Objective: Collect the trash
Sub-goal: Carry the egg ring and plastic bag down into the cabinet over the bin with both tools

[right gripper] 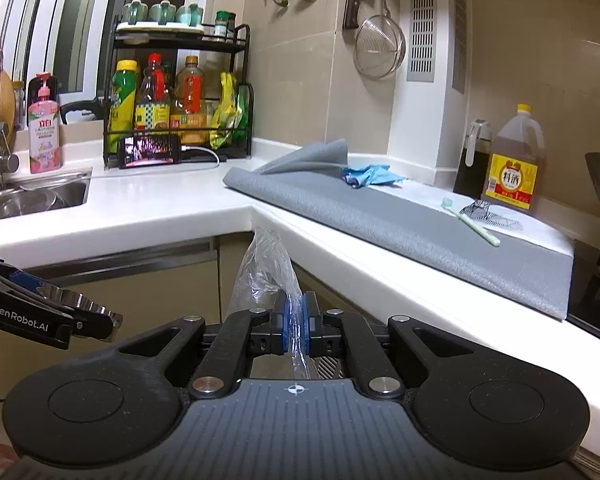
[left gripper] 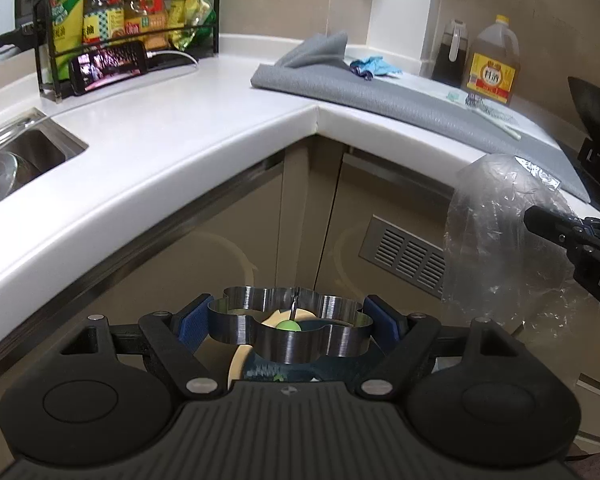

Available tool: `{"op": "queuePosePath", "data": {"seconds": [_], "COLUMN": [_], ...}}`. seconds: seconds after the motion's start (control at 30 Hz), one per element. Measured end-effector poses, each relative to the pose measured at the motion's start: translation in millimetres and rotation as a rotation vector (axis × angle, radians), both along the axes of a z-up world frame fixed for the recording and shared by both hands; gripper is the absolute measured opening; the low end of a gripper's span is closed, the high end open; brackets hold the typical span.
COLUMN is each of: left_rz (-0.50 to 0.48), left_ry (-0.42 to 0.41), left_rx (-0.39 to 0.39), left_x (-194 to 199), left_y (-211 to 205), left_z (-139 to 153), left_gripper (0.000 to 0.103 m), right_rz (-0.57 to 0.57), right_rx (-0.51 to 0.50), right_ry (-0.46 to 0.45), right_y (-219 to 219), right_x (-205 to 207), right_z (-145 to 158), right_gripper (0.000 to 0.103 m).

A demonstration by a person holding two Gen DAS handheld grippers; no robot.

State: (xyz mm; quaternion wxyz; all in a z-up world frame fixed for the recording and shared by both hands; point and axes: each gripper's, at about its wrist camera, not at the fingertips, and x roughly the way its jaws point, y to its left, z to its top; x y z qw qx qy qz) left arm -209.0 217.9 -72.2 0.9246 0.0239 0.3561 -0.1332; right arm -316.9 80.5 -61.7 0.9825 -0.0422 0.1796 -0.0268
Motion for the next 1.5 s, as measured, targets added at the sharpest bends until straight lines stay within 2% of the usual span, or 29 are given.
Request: {"op": "queuePosePath", "data": {"seconds": [0.47,0.77,1.0,1.5], "left_rz": [-0.019,-0.023,-0.021,-0.009], "left_ry": [0.086,0.132,0.181,0.330], "left_rx": [0.035,0.051,0.073,0.098], "left_x": [28.7,43.4,59.6,98.2], "left_y": [-18.9,-25.6,-31.6,-38.9], "left_z": [-30.0,-52.9,-79.5,-139.0], "left_gripper": [0.085,0.085,0.085,0.085], "right_rz": [0.002,0.023,0.017,-0.018], "right_rx": [0.002,-0.009,-0.009,0.000], "right_ry": [0.115,0.202,0.294,0.441], "right_y": [0.0,7.9,14.1,14.9], "right_x": [30.7,55.2,79.5,126.4], "right_z": [-28.0,-57.4,-90.1,-141.0], "right_gripper": [0.007,0.007,0.007,0.007]}}
